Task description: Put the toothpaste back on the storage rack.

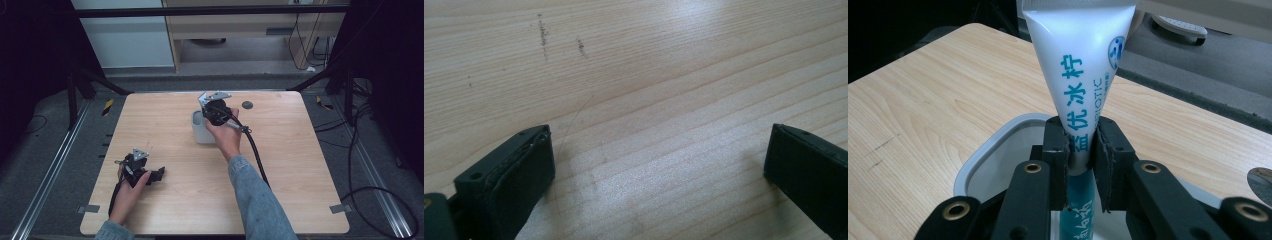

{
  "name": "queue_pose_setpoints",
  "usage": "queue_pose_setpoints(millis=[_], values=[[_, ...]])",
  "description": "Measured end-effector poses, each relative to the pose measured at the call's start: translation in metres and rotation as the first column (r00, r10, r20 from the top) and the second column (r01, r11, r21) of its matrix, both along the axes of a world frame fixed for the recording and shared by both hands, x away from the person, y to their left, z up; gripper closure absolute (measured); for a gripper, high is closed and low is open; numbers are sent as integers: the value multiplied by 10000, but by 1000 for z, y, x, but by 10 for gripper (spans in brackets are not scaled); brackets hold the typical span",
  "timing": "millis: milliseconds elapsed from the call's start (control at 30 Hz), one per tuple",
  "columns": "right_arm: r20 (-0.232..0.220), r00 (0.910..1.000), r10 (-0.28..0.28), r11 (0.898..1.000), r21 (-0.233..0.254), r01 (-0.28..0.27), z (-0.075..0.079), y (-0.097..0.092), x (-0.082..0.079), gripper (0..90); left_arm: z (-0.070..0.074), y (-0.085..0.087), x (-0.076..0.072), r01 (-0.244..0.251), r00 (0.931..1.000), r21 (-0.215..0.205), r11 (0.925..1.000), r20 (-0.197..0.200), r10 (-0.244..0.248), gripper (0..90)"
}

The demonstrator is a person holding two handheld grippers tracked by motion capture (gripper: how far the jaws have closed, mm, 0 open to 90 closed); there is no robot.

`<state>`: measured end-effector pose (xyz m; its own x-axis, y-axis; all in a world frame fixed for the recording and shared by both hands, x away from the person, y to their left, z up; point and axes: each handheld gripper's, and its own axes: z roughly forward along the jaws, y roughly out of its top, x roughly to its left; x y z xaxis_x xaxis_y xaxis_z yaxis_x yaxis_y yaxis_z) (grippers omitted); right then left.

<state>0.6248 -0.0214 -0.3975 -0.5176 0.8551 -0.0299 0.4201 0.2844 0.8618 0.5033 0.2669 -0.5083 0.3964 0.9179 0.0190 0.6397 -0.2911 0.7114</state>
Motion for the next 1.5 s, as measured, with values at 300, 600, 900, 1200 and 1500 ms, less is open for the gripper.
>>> queue_pose_setpoints(millis=[300,600,900,1200,1500], values=[[-88,10000,0,9999,125,1,0,0,1,763,0,0,0,3,10000,5,10000,1,-3,0],[-124,9999,1,9999,148,1,1,-1,1,751,0,0,0,3,10000,4,10000,0,-3,0],[-179,9998,34,9997,226,-30,3,-3,-1,719,0,0,0,3,10000,6,10000,-1,-3,0],[-222,9996,150,9996,248,-144,5,-4,-5,691,0,0,0,5,10000,9,10000,-2,-5,0],[-88,9998,188,9996,209,-186,10,-6,-9,673,0,0,0,4,10000,8,10000,-1,-4,0]])
